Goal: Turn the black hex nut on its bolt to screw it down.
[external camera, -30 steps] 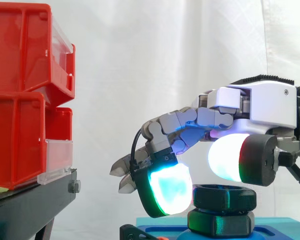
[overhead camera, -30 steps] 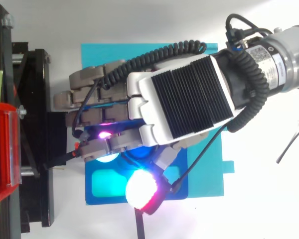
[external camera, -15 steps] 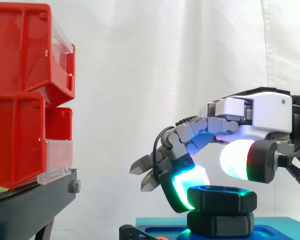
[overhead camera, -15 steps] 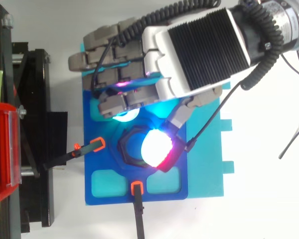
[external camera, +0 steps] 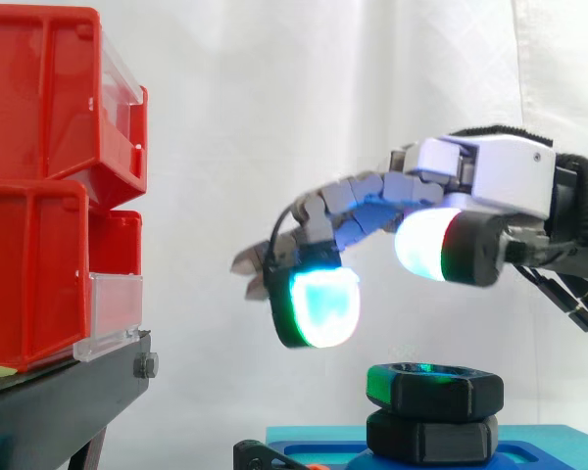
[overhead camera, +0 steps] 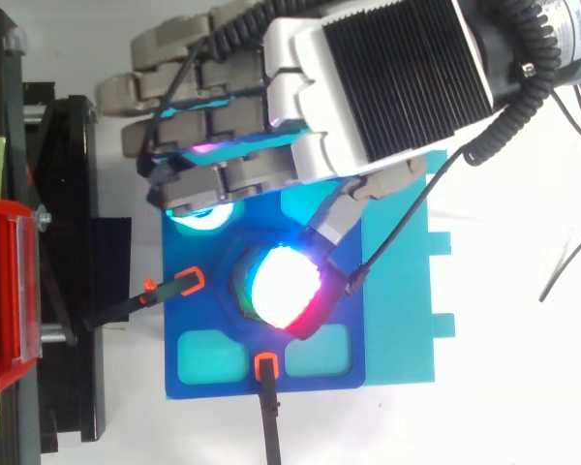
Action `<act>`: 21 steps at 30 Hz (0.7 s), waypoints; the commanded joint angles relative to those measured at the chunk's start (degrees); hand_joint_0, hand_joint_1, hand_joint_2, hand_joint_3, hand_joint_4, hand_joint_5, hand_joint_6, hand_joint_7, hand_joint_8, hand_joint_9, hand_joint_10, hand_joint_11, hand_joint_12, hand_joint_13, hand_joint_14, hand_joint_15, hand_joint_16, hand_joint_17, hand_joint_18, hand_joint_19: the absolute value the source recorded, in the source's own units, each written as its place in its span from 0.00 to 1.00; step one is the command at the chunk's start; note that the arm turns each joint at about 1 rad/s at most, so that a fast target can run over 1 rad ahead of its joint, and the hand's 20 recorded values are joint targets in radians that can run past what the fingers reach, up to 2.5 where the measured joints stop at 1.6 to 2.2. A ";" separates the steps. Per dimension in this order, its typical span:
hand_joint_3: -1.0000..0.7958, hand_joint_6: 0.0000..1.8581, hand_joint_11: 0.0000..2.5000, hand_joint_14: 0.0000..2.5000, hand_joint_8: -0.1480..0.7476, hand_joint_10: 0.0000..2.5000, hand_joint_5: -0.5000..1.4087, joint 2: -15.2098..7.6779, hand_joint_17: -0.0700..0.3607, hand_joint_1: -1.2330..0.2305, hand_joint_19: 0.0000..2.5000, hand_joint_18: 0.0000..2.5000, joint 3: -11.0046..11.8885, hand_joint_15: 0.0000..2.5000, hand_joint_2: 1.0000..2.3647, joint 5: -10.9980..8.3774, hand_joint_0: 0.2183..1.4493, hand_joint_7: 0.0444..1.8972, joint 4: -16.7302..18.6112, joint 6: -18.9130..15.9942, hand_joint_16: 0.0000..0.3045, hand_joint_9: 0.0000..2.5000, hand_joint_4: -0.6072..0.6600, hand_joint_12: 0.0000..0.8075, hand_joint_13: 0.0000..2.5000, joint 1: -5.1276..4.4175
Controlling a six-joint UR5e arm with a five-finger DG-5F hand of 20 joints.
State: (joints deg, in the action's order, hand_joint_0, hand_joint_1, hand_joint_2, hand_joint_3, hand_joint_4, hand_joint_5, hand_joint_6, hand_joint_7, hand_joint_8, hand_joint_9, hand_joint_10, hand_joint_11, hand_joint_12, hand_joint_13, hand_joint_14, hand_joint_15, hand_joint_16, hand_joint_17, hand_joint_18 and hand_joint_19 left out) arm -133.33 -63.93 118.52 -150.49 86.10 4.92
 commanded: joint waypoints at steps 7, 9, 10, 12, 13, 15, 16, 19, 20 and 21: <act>0.28 0.27 0.04 0.00 0.44 0.00 0.23 0.00 0.42 0.71 0.14 0.19 0.03 0.02 0.00 -2.95 0.23 0.62 2.75 -0.06 0.16 0.29 0.64 0.39 0.22 -2.63; 0.28 0.27 0.04 0.00 0.44 0.00 0.23 0.00 0.42 0.71 0.14 0.19 0.03 0.02 0.00 -3.39 0.23 0.60 2.49 -0.06 0.16 0.29 0.65 0.39 0.22 -3.25; 0.28 0.27 0.04 0.00 0.44 0.00 0.23 0.00 0.42 0.71 0.14 0.19 0.03 0.02 0.00 -3.74 0.23 0.58 2.31 -0.06 0.16 0.29 0.66 0.39 0.22 -3.69; 0.28 0.27 0.04 0.00 0.44 0.00 0.23 0.00 0.42 0.71 0.14 0.19 -0.05 0.02 0.00 -4.18 0.23 0.56 1.96 -0.06 0.16 0.29 0.67 0.39 0.22 -4.30; 0.28 0.27 0.04 0.00 0.43 0.00 0.22 0.00 0.42 0.71 0.14 0.19 0.03 0.02 0.00 -4.53 0.23 0.55 1.43 -0.06 0.16 0.29 0.68 0.39 0.22 -4.74; 0.28 0.27 0.04 0.00 0.43 0.00 0.22 0.00 0.42 0.71 0.14 0.19 0.03 0.02 0.00 -5.32 0.23 0.54 0.55 -0.06 0.16 0.29 0.68 0.39 0.22 -5.45; 0.28 0.27 0.04 0.00 0.43 0.00 0.22 0.00 0.42 0.71 0.14 0.19 0.03 0.02 0.00 -5.85 0.23 0.54 0.20 -0.14 0.16 0.29 0.68 0.39 0.22 -5.97; 0.28 0.27 0.04 0.00 0.43 0.00 0.22 0.00 0.42 0.71 0.14 0.19 0.03 0.02 0.00 -6.90 0.23 0.54 -0.15 -0.14 0.16 0.29 0.68 0.39 0.22 -7.03; 0.28 0.27 0.04 0.00 0.43 0.00 0.22 0.00 0.42 0.71 0.14 0.19 0.03 0.02 0.00 -6.90 0.23 0.54 -0.15 -0.14 0.16 0.29 0.68 0.39 0.22 -7.03; 0.28 0.27 0.04 0.00 0.43 0.00 0.22 -0.09 0.42 0.71 0.14 0.19 -0.05 0.02 0.00 -7.17 0.23 0.54 -0.59 -0.14 0.16 0.29 0.68 0.39 0.22 -7.38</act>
State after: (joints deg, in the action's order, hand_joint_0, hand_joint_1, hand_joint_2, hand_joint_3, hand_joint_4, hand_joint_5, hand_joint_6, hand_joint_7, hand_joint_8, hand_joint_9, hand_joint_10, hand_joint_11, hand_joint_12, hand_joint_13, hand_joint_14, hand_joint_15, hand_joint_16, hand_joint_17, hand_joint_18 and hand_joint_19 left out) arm -133.34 -63.91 112.16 -150.37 85.98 -1.53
